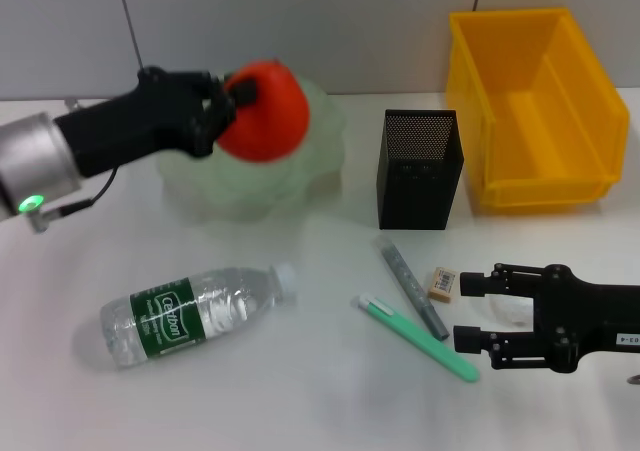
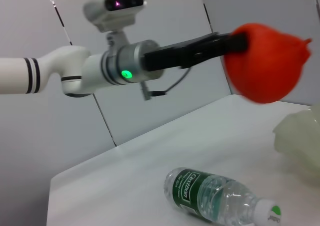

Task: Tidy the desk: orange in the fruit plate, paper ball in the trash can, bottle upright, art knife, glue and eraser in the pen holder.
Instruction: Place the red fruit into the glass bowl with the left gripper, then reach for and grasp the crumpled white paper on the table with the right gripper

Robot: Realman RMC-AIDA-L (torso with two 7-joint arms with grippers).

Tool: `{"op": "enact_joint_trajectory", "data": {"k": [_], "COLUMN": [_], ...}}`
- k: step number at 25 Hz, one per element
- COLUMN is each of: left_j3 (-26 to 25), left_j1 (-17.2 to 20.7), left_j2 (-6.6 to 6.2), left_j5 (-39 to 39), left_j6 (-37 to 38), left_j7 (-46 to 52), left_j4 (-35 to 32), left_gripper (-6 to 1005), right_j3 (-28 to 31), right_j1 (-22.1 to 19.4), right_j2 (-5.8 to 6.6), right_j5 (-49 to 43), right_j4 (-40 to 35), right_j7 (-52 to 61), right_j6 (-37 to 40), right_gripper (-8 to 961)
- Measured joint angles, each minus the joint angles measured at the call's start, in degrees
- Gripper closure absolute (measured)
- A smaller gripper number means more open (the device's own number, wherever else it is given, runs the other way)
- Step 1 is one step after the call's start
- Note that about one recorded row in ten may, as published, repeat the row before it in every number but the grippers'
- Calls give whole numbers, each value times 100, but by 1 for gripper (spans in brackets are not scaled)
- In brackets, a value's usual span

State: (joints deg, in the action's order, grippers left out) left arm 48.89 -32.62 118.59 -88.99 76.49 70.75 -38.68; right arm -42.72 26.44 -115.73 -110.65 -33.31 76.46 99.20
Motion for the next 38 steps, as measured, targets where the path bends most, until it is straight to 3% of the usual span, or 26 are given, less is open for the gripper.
{"op": "enact_joint_trajectory", "data": {"k": [10,19,23,27,29,32,34,38], "left_j3": [43,44,44,43,43,85,152,186], "left_j1": [-874,-989,-991,-873,-873,-450,-184,166], "left_j2": [54,60,60,27,27,-55,-68,-164], "left_j5": [356,672,728,941,941,743,464,8], "left_j6": [-2476,-2814,-2793,-2059,-2059,-76,738,1617], "left_j7": [-997,-1451,-1450,-1167,-1167,19,577,1066], "left_j4": [1285,1547,1550,1515,1515,825,325,-142], "left_gripper": [938,930,759,480,401,282,266,234], "right_j3": [0,0,0,10,11,11,10,9], "right_j1": [1,1,1,1,2,1,0,-27], "right_j2": [-29,-37,-37,-37,-37,-36,-26,-7], "right_j5": [26,26,31,35,35,35,35,39], "right_j4": [0,0,0,0,0,0,0,0], "right_j7": [0,0,0,0,0,0,0,0], "right_j6": [0,0,0,-4,-5,-9,-10,4], "right_gripper": [178,178,178,178,178,177,177,177]}}
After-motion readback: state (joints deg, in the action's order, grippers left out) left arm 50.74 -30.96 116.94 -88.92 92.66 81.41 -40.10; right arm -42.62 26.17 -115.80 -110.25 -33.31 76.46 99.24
